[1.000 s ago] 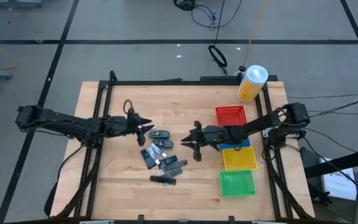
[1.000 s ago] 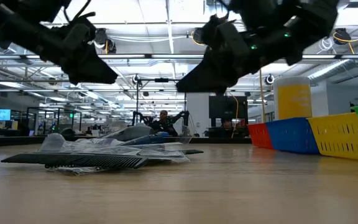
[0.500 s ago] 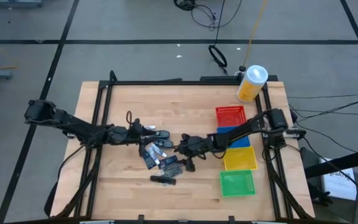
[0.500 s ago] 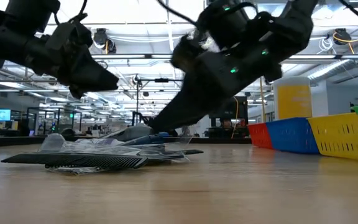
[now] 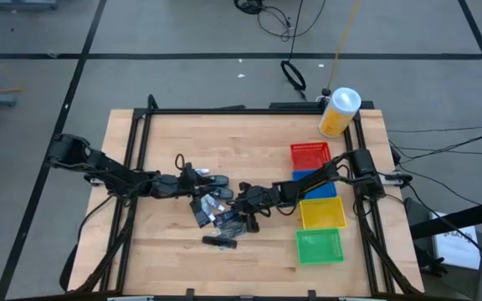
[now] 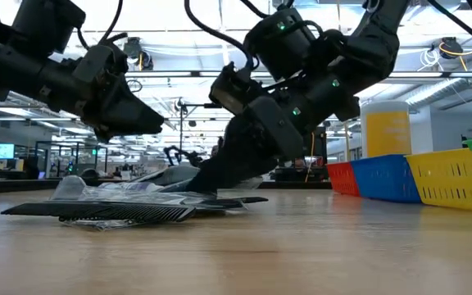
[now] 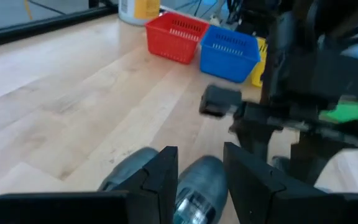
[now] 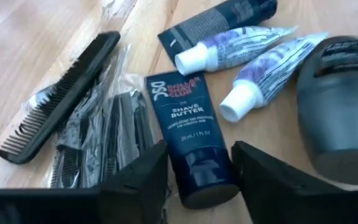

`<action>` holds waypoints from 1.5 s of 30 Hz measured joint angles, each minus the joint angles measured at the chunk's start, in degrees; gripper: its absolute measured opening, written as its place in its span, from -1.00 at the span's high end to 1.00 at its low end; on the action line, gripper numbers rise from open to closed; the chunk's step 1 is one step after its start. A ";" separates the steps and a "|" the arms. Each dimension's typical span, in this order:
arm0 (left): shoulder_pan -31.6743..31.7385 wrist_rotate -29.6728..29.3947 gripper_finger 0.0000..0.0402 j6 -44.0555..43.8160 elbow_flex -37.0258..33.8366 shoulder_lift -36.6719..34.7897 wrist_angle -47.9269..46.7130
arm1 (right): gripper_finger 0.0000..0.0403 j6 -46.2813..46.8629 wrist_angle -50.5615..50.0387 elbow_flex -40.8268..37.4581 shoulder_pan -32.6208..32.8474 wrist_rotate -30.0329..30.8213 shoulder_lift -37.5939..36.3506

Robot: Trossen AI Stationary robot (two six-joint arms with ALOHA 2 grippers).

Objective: Pick & Place Travel size toiletries
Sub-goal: Put the black shaving cream into the yellow bin

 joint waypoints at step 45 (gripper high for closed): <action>-1.40 -0.94 0.37 -0.92 0.00 1.25 1.32 | 0.37 38.98 -73.00 -22.29 15.47 3.14 -55.61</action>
